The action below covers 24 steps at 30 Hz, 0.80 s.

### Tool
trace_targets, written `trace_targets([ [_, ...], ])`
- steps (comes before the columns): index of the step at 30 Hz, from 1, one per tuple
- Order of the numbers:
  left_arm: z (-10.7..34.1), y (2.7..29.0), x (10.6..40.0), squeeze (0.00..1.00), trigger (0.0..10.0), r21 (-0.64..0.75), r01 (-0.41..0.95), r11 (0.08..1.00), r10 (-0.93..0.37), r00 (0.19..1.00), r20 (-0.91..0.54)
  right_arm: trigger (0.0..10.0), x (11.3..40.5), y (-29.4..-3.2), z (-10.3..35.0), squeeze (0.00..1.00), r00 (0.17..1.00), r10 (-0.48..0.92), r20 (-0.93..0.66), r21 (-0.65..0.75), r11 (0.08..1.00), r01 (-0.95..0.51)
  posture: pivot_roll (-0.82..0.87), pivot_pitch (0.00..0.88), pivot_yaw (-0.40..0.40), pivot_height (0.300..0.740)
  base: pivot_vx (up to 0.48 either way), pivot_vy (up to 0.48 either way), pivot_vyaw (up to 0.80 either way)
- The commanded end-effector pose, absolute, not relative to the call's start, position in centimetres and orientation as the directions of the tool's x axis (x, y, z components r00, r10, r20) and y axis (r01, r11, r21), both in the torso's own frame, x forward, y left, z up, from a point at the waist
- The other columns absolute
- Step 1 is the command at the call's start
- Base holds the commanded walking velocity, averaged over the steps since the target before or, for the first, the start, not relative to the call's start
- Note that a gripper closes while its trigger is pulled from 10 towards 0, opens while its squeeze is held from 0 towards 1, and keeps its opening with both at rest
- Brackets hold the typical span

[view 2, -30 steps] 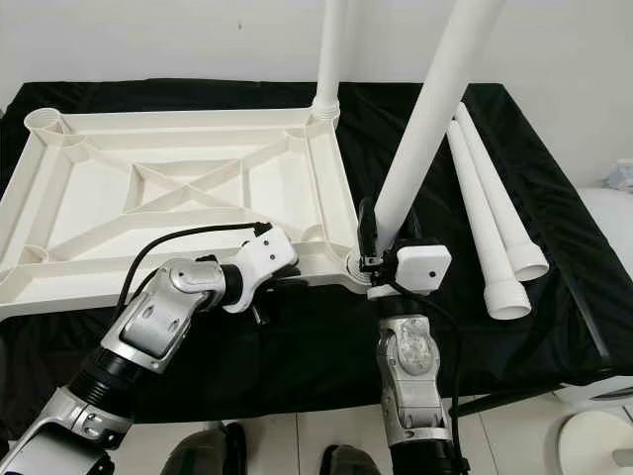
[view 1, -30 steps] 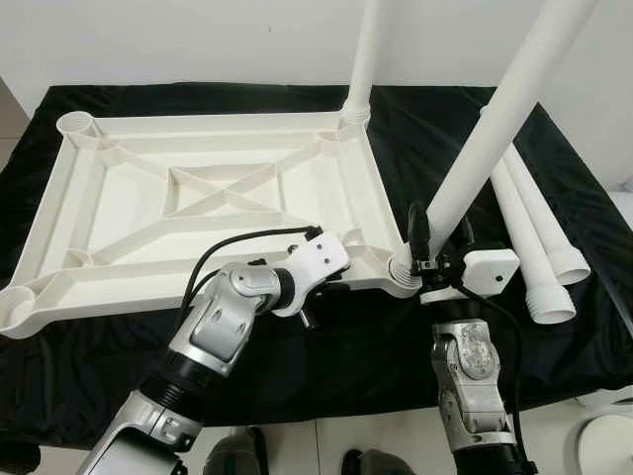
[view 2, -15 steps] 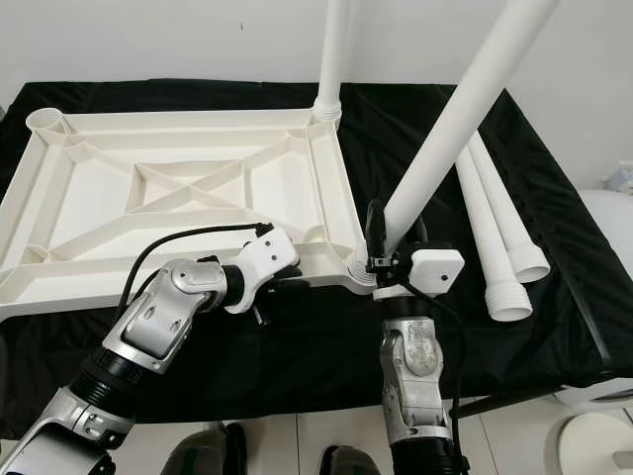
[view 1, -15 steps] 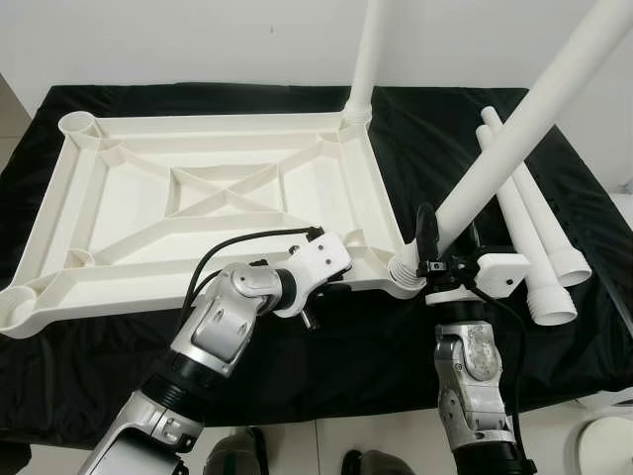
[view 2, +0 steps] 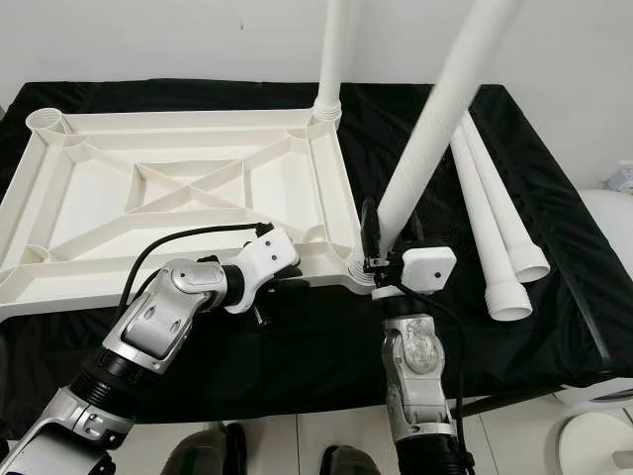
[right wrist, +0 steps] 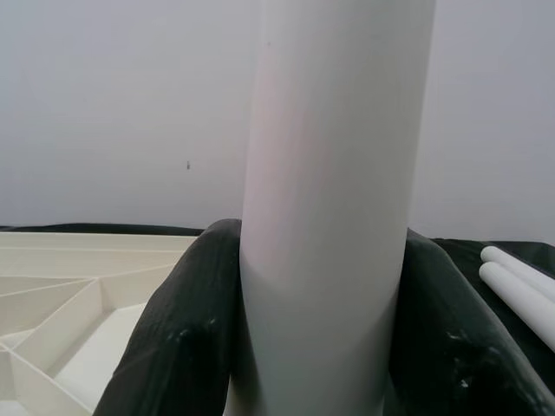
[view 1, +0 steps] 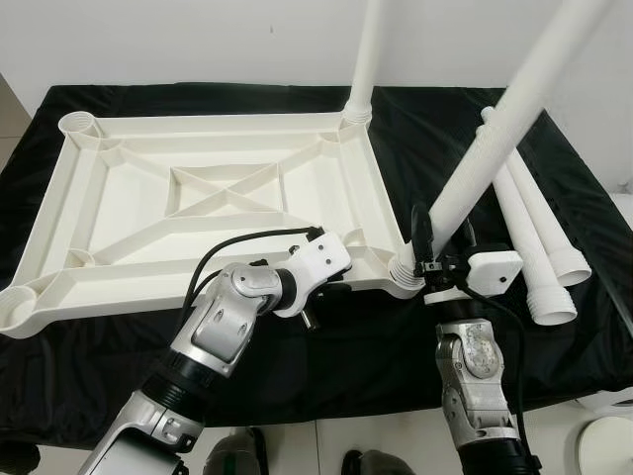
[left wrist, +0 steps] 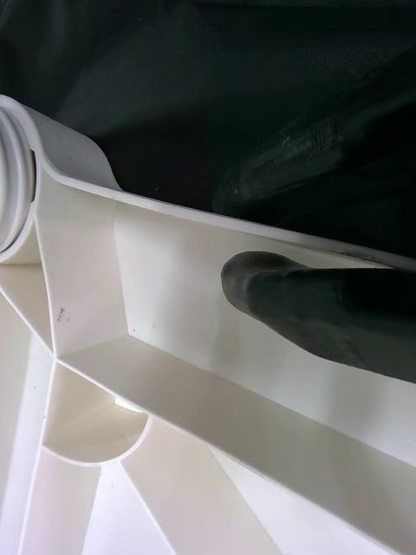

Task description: Building children table

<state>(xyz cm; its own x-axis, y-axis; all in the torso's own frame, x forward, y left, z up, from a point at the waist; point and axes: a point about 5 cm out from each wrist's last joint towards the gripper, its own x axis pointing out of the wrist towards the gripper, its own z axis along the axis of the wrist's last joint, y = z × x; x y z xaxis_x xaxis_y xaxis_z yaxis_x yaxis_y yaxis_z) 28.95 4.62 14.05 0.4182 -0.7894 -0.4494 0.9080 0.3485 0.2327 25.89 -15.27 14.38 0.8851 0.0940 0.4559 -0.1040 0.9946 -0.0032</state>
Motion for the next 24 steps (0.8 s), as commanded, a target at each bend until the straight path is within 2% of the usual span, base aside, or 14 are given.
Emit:
trace_targets([
  [1,16.4,4.6,29.4,0.0,10.0,0.321,0.856,0.406,-0.791,0.505,-0.346,10.0,25.0,-17.4,8.2,0.0,0.989,0.04,0.14,-0.047,0.998,-0.033,0.0,0.1,0.015,0.74,0.0,0.0,0.0],
  [24,16.6,4.7,29.5,0.0,10.0,0.32,0.854,0.411,-0.789,0.509,-0.343,10.0,24.0,-17.5,7.1,0.0,0.994,0.002,0.106,-0.026,1.0,0.001,0.0,0.11,0.019,0.74,0.0,0.0,0.0],
])
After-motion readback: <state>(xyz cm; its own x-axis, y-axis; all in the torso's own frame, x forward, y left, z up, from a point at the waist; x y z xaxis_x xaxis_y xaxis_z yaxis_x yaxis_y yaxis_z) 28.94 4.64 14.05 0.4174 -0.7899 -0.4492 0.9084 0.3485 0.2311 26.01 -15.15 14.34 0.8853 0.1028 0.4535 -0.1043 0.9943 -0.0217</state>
